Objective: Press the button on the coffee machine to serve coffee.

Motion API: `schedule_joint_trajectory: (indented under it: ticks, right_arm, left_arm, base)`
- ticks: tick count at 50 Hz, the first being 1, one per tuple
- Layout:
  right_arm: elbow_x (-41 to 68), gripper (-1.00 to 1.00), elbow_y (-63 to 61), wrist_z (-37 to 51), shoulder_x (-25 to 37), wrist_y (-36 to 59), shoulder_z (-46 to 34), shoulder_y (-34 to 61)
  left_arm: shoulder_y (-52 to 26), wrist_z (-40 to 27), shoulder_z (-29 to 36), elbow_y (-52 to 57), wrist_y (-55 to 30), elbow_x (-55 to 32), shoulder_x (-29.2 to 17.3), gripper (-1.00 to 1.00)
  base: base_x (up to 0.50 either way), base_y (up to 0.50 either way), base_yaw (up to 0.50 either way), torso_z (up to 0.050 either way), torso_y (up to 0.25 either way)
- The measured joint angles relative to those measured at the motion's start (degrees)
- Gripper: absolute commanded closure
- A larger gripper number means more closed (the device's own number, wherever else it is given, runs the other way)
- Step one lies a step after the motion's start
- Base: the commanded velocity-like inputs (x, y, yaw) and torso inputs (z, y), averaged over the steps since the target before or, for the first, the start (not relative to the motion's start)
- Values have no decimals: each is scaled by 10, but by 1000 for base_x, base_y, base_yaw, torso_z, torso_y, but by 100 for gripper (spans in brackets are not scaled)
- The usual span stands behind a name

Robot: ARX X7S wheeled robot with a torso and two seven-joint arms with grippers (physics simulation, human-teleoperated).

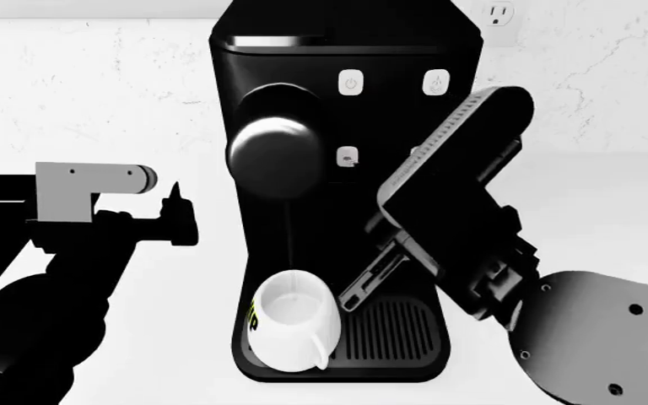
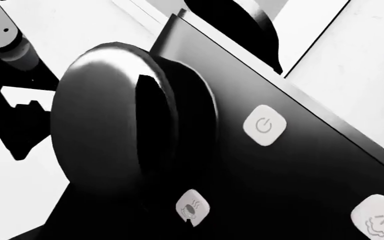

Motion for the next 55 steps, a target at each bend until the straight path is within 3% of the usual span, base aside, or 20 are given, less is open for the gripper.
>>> schedule_joint_trajectory:
  ticks: [10, 20, 37, 55]
  right_arm:
    - [79, 100, -31, 65, 7, 32, 42, 7]
    - [129, 100, -75, 121, 42, -4, 116, -39]
    - [61, 100, -110, 202, 221, -274, 91, -184]
    - [46, 100, -72, 265, 302, -411, 97, -301]
  left_arm:
    - [0, -1, 0, 1, 0, -2, -1, -100]
    - [2, -2, 1, -1, 5, -2, 0, -100]
    - [10, 0, -3, -1, 11, -5, -4, -100]
    - [16, 0, -6, 0, 15, -8, -8, -100]
  base:
    - [0, 0, 0, 0, 0]
    - [0, 0, 0, 0, 0]
    - [0, 0, 0, 0, 0]
    - [0, 0, 0, 0, 0]
